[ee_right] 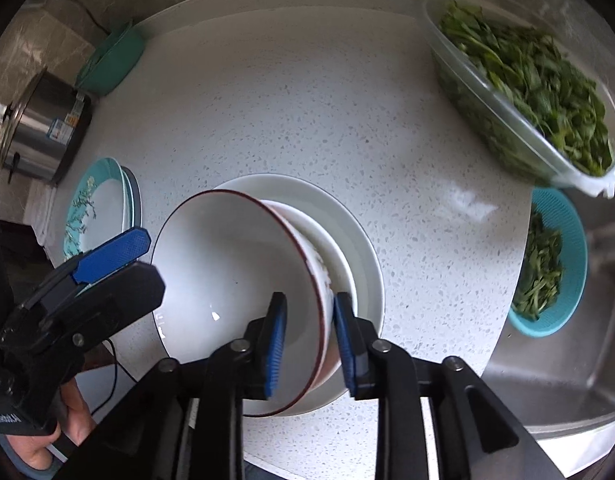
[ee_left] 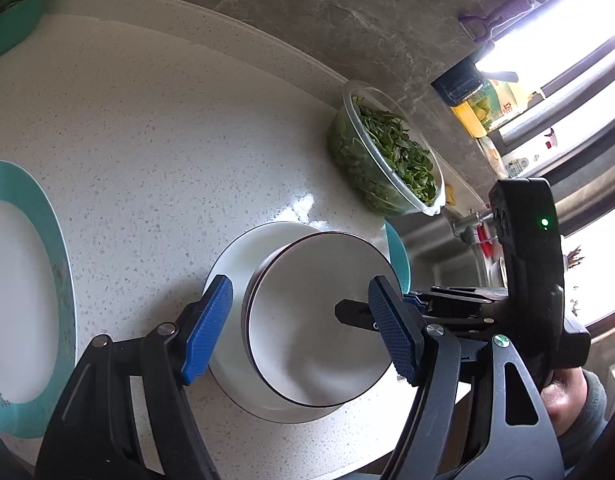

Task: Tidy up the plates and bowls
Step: 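Open both grippers and withdraw from the nested bowls, then move both open grippers to the rim of the white plate under the bowls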

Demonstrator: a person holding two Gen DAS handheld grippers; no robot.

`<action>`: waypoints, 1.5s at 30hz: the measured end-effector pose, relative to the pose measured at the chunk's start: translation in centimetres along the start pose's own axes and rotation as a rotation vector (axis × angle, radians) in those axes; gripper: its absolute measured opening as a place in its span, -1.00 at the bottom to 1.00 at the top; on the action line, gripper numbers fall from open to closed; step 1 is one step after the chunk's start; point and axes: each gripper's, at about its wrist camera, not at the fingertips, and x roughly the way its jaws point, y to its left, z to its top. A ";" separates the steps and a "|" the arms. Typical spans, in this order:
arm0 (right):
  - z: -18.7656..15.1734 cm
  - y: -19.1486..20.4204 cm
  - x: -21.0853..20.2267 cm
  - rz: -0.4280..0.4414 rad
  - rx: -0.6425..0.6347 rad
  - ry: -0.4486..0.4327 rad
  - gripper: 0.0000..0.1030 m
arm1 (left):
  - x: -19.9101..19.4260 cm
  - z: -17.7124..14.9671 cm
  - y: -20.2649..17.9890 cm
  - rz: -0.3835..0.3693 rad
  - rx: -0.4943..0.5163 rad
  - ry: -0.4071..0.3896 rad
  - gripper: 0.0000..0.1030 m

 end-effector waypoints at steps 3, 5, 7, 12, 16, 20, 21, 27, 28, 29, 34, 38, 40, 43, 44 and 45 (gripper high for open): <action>-0.1 0.7 0.0 -0.030 -0.029 -0.005 -0.36 | -0.2 0.1 0.4 -0.004 -0.019 -0.013 0.35; -0.1 1.2 0.0 -0.044 -0.048 -0.011 -0.28 | -0.2 0.2 0.8 -0.002 -0.031 -0.016 0.35; -0.4 1.6 -0.1 -0.051 -0.066 -0.015 -0.17 | -0.1 0.2 1.1 0.000 -0.044 -0.013 0.36; -0.7 2.7 0.0 -0.117 -0.142 -0.014 -0.08 | 0.1 0.1 1.9 -0.006 -0.084 -0.014 0.36; -1.0 3.4 0.1 -0.149 -0.178 -0.008 -0.04 | -0.4 0.3 2.2 -0.010 -0.095 -0.030 0.36; -1.3 3.9 0.2 -0.155 -0.193 -0.011 0.13 | -1.0 0.3 2.5 -0.006 -0.109 -0.046 0.36; -1.4 4.0 0.2 -0.152 -0.196 -0.011 0.23 | -1.2 0.3 2.6 -0.007 -0.113 -0.048 0.36; -1.5 3.3 -0.2 -0.122 -0.176 -0.010 0.29 | -1.8 0.0 2.8 -0.004 -0.127 -0.058 0.36; -1.5 3.3 -0.2 -0.122 -0.176 -0.012 0.29 | -1.9 -0.1 2.8 -0.005 -0.127 -0.058 0.36; -1.5 3.2 -0.3 -0.117 -0.174 -0.012 0.29 | -2.0 -0.2 2.9 -0.007 -0.126 -0.057 0.36; -1.7 1.5 -2.5 0.017 -0.098 -0.048 0.29 | -3.1 -0.8 2.5 0.002 -0.076 -0.066 0.36; -2.1 -2.0 -6.9 0.170 -0.024 -0.179 0.28 | -4.6 -2.3 1.6 0.052 -0.012 -0.073 0.45; -2.4 -3.9 -8.2 0.159 -0.006 -0.225 0.28 | -5.4 -3.4 1.2 0.104 0.004 -0.081 0.45; -2.7 -8.1 -7.7 0.146 0.038 -0.212 0.20 | -6.0 -5.5 1.1 0.197 -0.009 -0.094 0.49; -2.8 -8.8 -7.2 0.150 0.044 -0.197 0.15 | -5.9 -6.4 1.3 0.220 -0.032 -0.099 0.49; -2.8 -9.6 -6.5 0.162 0.044 -0.180 0.08 | -5.9 -7.1 1.5 0.235 -0.061 -0.101 0.49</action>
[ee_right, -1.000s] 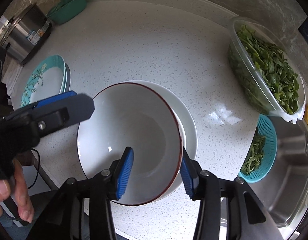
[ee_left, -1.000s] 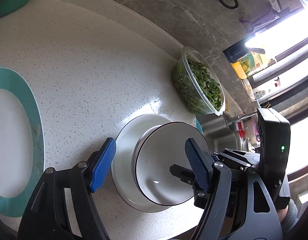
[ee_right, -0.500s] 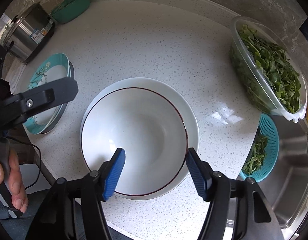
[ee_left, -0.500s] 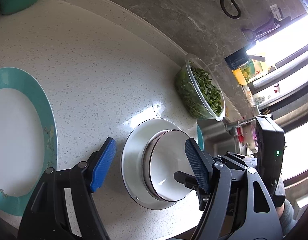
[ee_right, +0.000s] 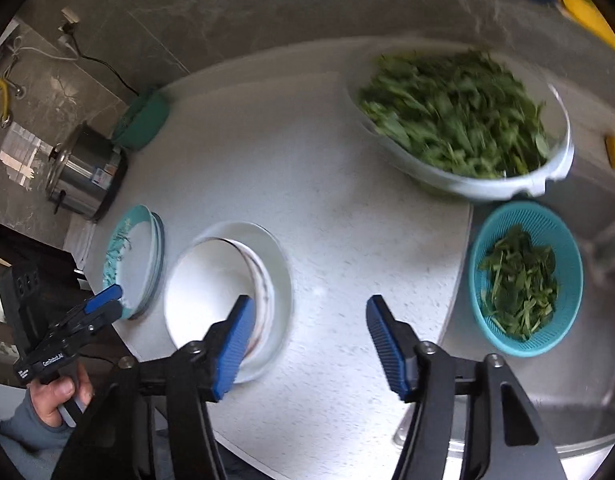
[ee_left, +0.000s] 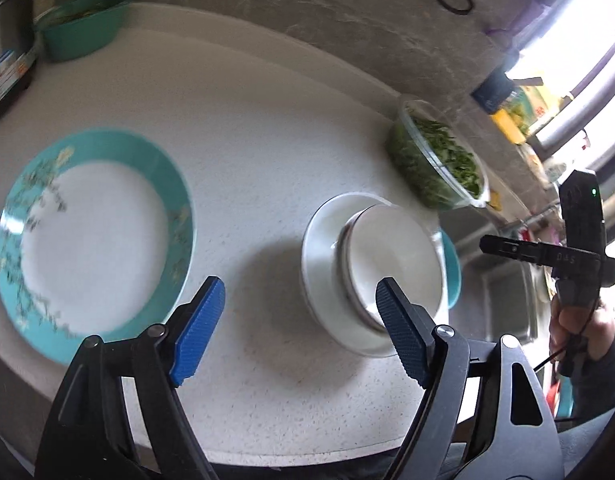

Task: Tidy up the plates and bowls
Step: 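Move both open grippers to the rim of the white plate under the bowls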

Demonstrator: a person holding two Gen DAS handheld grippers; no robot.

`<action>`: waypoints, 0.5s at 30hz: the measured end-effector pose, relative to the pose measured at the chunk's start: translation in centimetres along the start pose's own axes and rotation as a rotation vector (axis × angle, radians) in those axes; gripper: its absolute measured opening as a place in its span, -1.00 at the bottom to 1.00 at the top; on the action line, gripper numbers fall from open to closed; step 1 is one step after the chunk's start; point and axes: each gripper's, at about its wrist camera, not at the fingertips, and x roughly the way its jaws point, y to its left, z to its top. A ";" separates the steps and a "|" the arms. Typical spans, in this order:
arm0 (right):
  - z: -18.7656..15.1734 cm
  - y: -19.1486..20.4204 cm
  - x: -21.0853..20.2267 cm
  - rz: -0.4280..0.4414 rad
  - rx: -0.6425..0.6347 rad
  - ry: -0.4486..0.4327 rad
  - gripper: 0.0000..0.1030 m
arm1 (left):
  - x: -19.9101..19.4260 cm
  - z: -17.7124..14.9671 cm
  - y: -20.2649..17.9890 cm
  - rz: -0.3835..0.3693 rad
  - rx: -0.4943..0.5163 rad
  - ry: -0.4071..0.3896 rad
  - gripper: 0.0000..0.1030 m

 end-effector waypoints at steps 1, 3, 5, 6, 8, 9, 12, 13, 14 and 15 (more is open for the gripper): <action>-0.1 -0.8 0.6 0.015 0.000 0.019 0.07 | 0.1 -0.8 0.2 0.020 -0.040 0.000 0.49; -0.7 -1.5 1.5 0.036 0.009 0.033 0.04 | 0.3 -1.9 0.2 0.042 -0.057 -0.004 0.49; -0.8 -2.0 2.9 0.070 0.019 0.057 0.01 | 0.9 -2.8 -0.1 0.096 -0.037 0.005 0.49; -0.9 -2.0 3.4 0.076 0.012 0.068 0.00 | 1.3 -3.1 -0.2 0.118 -0.031 0.013 0.49; -1.1 -1.4 4.7 0.082 -0.015 0.094 0.00 | 1.7 -3.4 -0.4 0.133 -0.025 0.011 0.49; -1.2 -1.1 4.9 0.085 -0.026 0.101 0.00 | 1.9 -3.5 -0.5 0.141 -0.020 0.010 0.49; -1.4 -0.3 5.5 0.096 -0.053 0.114 0.00 | 2.7 -4.0 -0.7 0.149 -0.003 0.023 0.49; -1.4 -0.2 5.5 0.100 -0.058 0.114 0.00 | 3.0 -4.1 -0.7 0.148 -0.001 0.030 0.49; -1.4 -0.1 5.7 0.103 -0.066 0.117 0.00 | 3.4 -3.9 -0.8 0.149 0.002 0.035 0.49; -1.4 0.1 5.9 0.105 -0.074 0.123 0.00 | 3.6 -3.9 -0.8 0.155 0.007 0.038 0.49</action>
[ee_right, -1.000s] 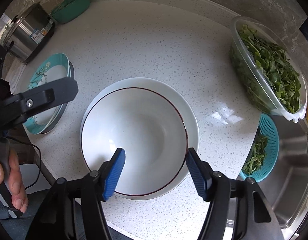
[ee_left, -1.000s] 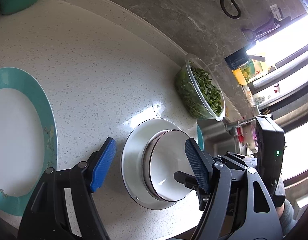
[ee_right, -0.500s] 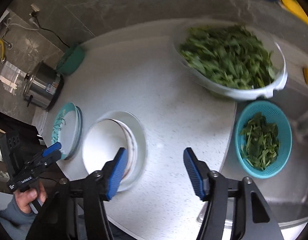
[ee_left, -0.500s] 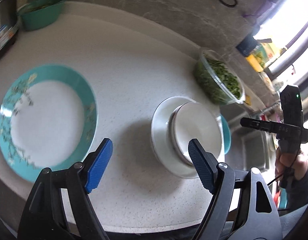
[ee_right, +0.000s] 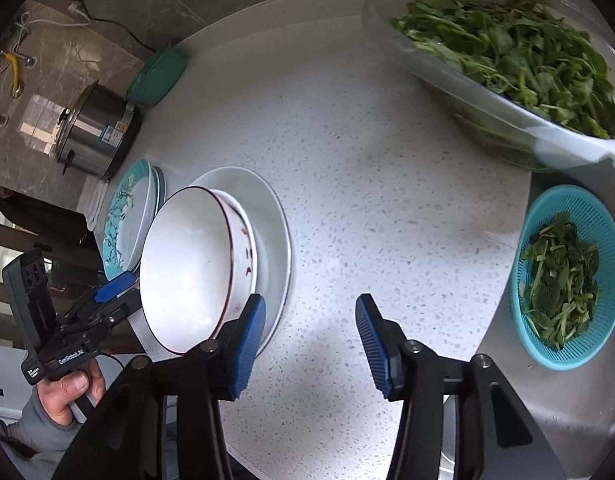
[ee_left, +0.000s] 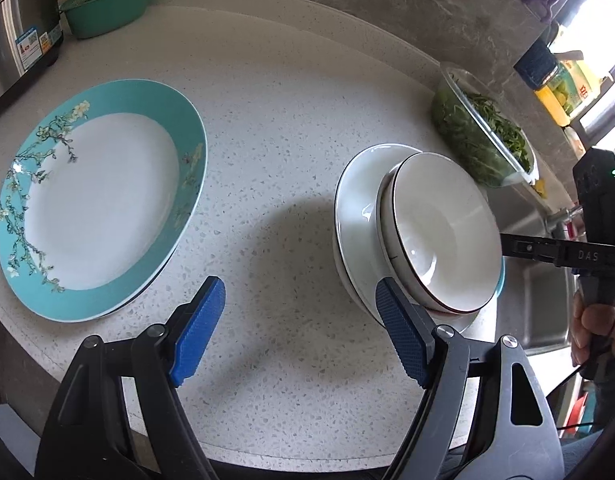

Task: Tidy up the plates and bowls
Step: 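Move both open grippers to the rim of the white plate under the bowls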

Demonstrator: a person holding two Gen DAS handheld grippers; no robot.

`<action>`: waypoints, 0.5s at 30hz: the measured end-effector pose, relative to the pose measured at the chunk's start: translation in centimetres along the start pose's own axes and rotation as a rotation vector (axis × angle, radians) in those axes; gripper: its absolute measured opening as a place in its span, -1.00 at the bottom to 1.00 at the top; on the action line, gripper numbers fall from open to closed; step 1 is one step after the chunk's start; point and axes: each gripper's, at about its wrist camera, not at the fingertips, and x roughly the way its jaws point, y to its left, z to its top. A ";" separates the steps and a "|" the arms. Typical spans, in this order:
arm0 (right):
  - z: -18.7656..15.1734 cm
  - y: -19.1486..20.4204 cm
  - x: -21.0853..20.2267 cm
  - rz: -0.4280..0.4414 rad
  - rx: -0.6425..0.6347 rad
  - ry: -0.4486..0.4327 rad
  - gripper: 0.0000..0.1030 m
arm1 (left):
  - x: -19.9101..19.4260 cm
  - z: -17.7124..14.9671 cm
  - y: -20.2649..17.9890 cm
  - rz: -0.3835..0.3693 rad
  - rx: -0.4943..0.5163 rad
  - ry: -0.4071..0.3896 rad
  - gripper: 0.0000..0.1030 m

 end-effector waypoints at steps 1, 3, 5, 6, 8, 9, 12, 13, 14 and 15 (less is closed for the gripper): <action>0.0 0.0 0.2 0.000 -0.003 0.003 -0.01 | 0.5 0.4 -0.1 0.008 0.004 0.002 0.49; 0.1 0.3 0.3 -0.018 -0.016 0.004 -0.01 | 1.0 0.5 -0.2 0.018 0.013 0.007 0.49; 0.2 0.2 0.5 -0.017 -0.015 0.007 -0.01 | 1.5 1.0 -0.1 0.030 0.021 0.009 0.49; 0.3 0.1 0.6 -0.018 -0.016 0.009 -0.01 | 1.8 1.3 -0.2 0.034 0.031 0.013 0.49; 0.5 0.0 0.9 -0.041 -0.026 0.017 -0.01 | 2.3 1.7 -0.3 0.049 0.041 0.020 0.49; 0.6 0.0 1.0 -0.043 -0.028 0.019 -0.01 | 2.5 2.0 -0.4 0.056 0.045 0.024 0.49; 0.7 0.1 1.5 -0.043 -0.032 0.027 -0.01 | 3.2 2.7 -0.8 0.083 0.061 0.036 0.49; 0.8 0.1 1.6 -0.040 -0.033 0.030 -0.01 | 3.5 2.8 -0.9 0.091 0.066 0.040 0.49; 0.9 0.1 1.9 -0.038 -0.036 0.033 -0.02 | 3.6 2.9 -0.9 0.101 0.067 0.038 0.49; 1.0 0.2 2.2 -0.042 -0.040 0.037 -0.05 | 4.1 3.2 -1.2 0.107 0.069 0.046 0.49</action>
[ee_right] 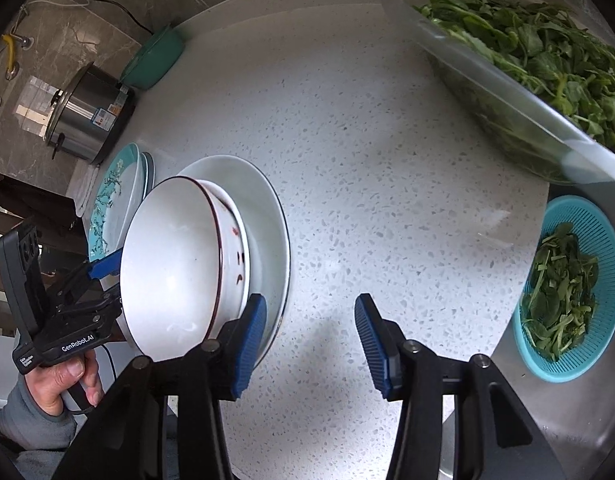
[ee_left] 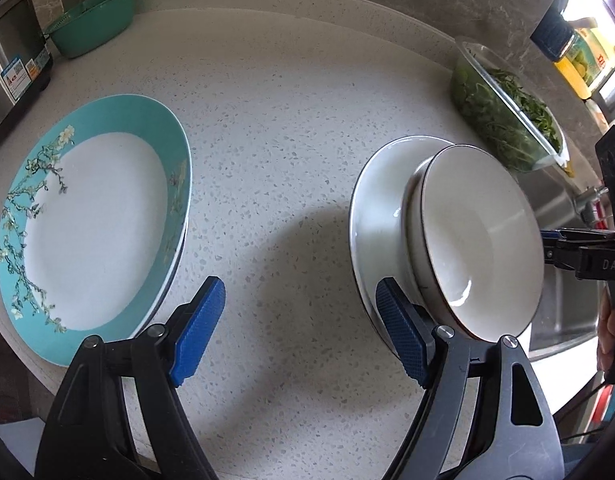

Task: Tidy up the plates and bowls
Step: 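Move both open grippers to the rim of the white plate under the bowls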

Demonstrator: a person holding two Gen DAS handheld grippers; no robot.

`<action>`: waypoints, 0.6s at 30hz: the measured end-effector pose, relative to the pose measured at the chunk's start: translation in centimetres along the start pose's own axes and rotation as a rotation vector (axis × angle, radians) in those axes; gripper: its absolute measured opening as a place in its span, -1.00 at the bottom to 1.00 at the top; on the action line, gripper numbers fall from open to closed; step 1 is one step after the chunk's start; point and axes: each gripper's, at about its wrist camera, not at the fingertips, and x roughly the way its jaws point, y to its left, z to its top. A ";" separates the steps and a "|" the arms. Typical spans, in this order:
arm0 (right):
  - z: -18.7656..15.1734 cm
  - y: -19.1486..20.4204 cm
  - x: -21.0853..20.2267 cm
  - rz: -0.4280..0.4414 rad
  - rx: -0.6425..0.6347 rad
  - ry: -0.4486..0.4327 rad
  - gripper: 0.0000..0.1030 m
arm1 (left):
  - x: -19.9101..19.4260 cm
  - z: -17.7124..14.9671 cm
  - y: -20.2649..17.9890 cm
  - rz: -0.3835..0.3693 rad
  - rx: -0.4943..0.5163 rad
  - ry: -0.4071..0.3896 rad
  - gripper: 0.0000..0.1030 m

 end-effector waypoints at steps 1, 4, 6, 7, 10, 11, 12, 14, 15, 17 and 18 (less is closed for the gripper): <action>0.1 0.0 0.2 -0.001 -0.002 -0.002 -0.07 | 0.3 0.2 0.0 -0.004 -0.003 0.011 0.49; 0.3 -0.6 0.4 0.017 0.011 -0.010 -0.07 | 0.9 0.4 -0.4 0.005 0.013 0.028 0.49; 0.4 -0.7 0.4 0.026 0.004 -0.017 -0.08 | 1.5 0.5 -1.0 0.016 0.038 0.039 0.49; 0.4 -0.7 0.5 0.029 0.001 -0.021 -0.08 | 1.8 0.6 -1.1 0.019 0.047 0.038 0.48; 0.3 -0.7 0.7 0.037 -0.007 -0.025 -0.08 | 2.2 0.7 -1.2 -0.001 0.056 0.026 0.30; 0.3 -0.7 0.8 0.043 -0.005 -0.021 -0.08 | 2.2 0.8 -1.2 -0.015 0.052 0.024 0.19; 0.2 -0.6 1.1 0.050 -0.003 -0.017 -0.08 | 2.3 0.9 -1.2 -0.026 0.048 0.023 0.11; 0.1 -0.5 1.6 0.065 -0.004 -0.004 -0.10 | 2.4 1.1 -1.4 -0.027 0.042 0.021 0.06; 0.1 -0.5 1.8 0.069 -0.002 -0.002 -0.14 | 2.5 1.3 -1.5 -0.032 0.040 0.024 0.05; 0.0 -0.5 2.1 0.077 0.007 -0.003 -0.17 | 2.7 1.6 -1.7 -0.040 0.032 0.032 0.05; 0.0 -0.5 2.2 0.079 0.013 -0.005 -0.17 | 2.9 1.6 -1.6 -0.049 0.028 0.036 0.05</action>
